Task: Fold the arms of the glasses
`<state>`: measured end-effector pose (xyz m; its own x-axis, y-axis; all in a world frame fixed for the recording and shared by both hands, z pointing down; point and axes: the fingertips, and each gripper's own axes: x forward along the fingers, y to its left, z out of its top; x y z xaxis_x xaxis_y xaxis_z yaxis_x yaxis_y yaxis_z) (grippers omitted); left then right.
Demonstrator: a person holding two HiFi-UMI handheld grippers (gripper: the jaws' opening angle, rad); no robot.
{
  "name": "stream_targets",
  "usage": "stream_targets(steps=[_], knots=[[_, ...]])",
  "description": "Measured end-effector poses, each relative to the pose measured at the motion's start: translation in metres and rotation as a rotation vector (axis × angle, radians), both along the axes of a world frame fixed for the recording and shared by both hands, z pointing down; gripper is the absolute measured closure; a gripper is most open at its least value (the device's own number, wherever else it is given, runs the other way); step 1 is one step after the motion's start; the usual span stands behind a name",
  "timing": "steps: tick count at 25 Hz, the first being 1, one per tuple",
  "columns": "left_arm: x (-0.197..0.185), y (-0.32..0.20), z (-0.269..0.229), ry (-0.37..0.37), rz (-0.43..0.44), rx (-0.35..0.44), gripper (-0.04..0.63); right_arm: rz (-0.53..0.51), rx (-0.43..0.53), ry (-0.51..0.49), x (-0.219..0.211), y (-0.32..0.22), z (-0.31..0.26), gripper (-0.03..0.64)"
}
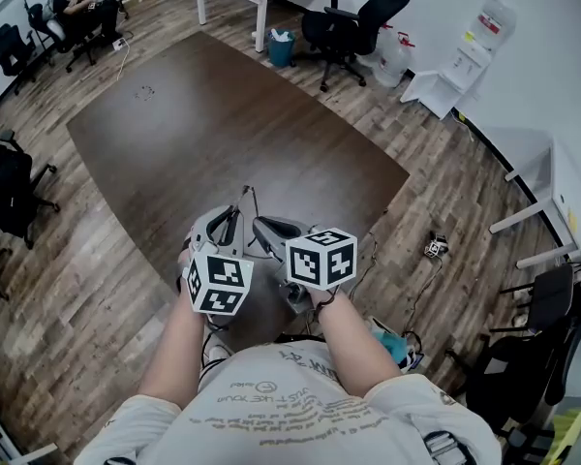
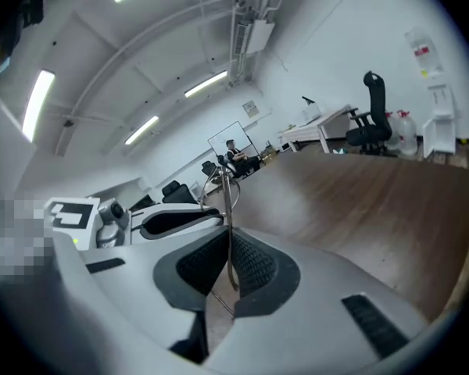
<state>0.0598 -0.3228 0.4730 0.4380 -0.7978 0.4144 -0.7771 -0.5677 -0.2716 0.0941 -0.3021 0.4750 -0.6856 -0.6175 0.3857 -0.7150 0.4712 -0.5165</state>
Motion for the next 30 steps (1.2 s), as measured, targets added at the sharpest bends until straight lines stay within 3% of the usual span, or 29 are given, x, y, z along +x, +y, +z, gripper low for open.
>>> stream_targets(steps=[4,18,20,24,25,26,30], knots=[[0.003,0.005,-0.004,0.017,-0.013,0.008,0.543,-0.003,-0.100,-0.171,-0.004,0.002,-0.002,0.592],[-0.006,0.012,-0.010,0.043,-0.037,0.026,0.546,-0.026,-0.187,-0.310,-0.023,0.006,-0.005,0.594],[-0.006,0.011,-0.010,0.045,-0.044,0.024,0.546,-0.019,-0.172,-0.307,-0.022,0.004,-0.005,0.592],[-0.010,0.010,-0.008,0.049,-0.053,0.024,0.545,-0.023,-0.047,-0.215,-0.019,0.001,-0.007,0.585],[-0.012,0.010,-0.008,0.052,-0.058,0.022,0.545,-0.026,-0.026,-0.204,-0.019,0.001,-0.010,0.544],[-0.015,0.009,-0.008,0.055,-0.065,0.021,0.546,-0.026,-0.014,-0.208,-0.017,0.001,-0.014,0.499],[-0.027,0.004,-0.010,0.077,-0.110,0.019,0.546,-0.007,0.002,-0.241,-0.004,0.007,-0.028,0.492]])
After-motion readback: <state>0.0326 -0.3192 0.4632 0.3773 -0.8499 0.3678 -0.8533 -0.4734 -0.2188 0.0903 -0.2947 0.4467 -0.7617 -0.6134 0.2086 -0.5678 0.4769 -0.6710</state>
